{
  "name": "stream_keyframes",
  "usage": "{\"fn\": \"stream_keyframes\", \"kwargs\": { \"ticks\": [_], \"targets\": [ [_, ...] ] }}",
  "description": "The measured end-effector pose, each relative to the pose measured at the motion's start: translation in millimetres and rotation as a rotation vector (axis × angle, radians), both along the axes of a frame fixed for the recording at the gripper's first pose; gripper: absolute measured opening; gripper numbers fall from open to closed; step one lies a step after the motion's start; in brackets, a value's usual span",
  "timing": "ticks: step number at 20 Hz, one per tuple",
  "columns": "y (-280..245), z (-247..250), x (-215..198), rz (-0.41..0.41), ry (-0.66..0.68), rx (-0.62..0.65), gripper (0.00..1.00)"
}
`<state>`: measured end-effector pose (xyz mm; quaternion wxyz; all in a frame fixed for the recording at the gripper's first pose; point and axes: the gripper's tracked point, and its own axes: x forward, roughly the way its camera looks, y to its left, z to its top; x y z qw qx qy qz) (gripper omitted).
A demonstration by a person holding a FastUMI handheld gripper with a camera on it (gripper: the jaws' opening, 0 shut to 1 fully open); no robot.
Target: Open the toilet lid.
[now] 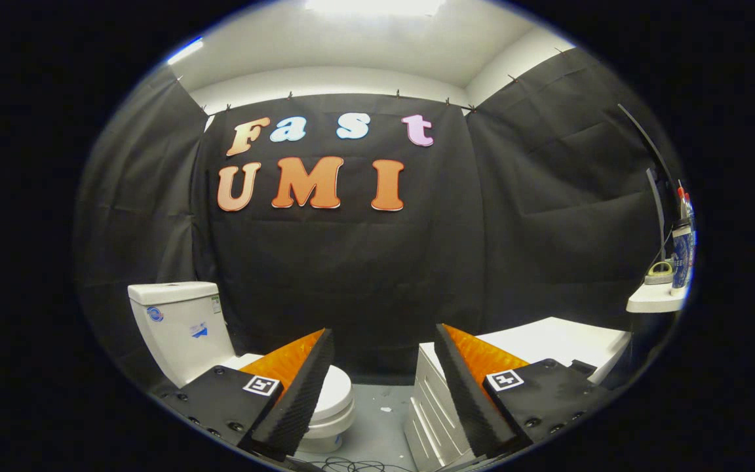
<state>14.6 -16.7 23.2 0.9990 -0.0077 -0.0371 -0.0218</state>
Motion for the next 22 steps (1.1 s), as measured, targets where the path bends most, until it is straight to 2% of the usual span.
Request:
{"fn": "stream_keyframes", "kwargs": {
  "ticks": [8, 11, 14, 18, 22],
  "targets": [
    [53, -20, 61, 0.073, 0.057, 0.094, 0.99],
    [78, -41, 85, 0.109, 0.084, 0.196, 0.99],
    [95, -94, 105, 0.129, 0.155, 0.363, 0.99],
    [94, -179, 129, 0.1, 0.285, 0.573, 0.98],
    [81, -259, 142, 0.029, 0.394, 0.656, 0.99]
  ]
}}
